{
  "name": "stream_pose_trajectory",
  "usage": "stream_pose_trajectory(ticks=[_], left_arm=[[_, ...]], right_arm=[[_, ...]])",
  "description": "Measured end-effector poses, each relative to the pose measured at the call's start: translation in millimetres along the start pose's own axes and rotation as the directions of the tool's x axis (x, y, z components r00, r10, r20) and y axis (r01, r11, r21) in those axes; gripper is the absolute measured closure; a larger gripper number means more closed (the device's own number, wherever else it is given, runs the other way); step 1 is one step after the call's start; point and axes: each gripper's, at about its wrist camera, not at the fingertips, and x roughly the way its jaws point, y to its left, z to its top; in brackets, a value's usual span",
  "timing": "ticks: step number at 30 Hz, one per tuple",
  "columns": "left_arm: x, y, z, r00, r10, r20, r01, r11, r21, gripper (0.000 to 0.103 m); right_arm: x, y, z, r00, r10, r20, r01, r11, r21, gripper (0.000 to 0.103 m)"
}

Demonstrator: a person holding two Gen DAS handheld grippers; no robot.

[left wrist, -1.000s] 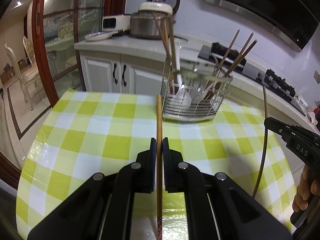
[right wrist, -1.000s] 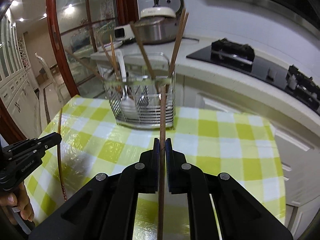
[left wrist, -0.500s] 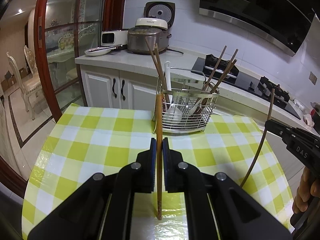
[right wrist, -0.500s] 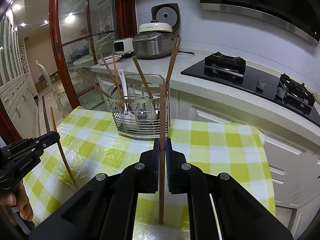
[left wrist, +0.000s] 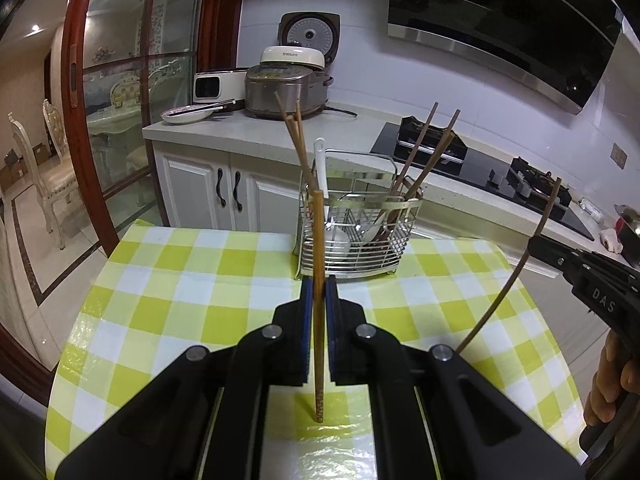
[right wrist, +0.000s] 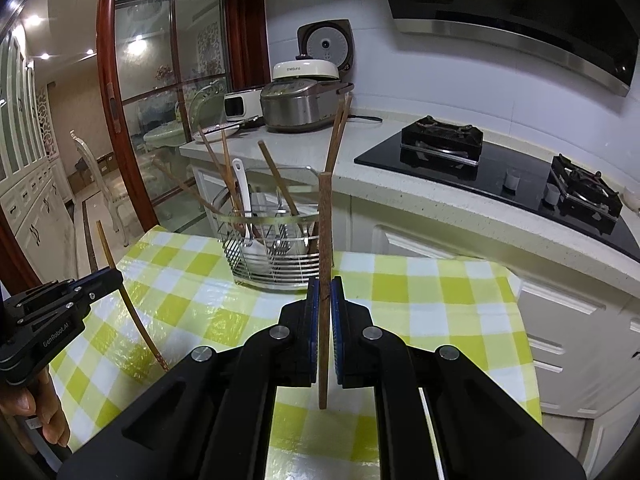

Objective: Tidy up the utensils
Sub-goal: 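Lift both chopsticks upright and carry them over the wire rack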

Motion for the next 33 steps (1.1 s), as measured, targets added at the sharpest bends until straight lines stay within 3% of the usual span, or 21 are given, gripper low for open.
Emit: stream_pose_trajectory(ticks=[12,26,33], left_arm=[[-0.3,-7.6,50.1,0.998,-0.045,0.052,0.043,0.999,0.031,0.097],[-9.0,-33.5,136.6,0.98,-0.097,0.176,0.085,0.994,0.075,0.097],[-2.5,-36.9,165.8,0.975,-0.093,0.203,0.081,0.994,0.067,0.097]], right_arm=[[-2.6,0.1,51.1,0.998,-0.019,0.052,0.02,1.0,-0.015,0.095],[-18.6,7.4,149.3,0.985,-0.018,0.169,0.028,0.998,-0.06,0.095],[-21.8,13.2,190.3,0.976,0.005,0.219,0.01,0.998,-0.068,0.095]])
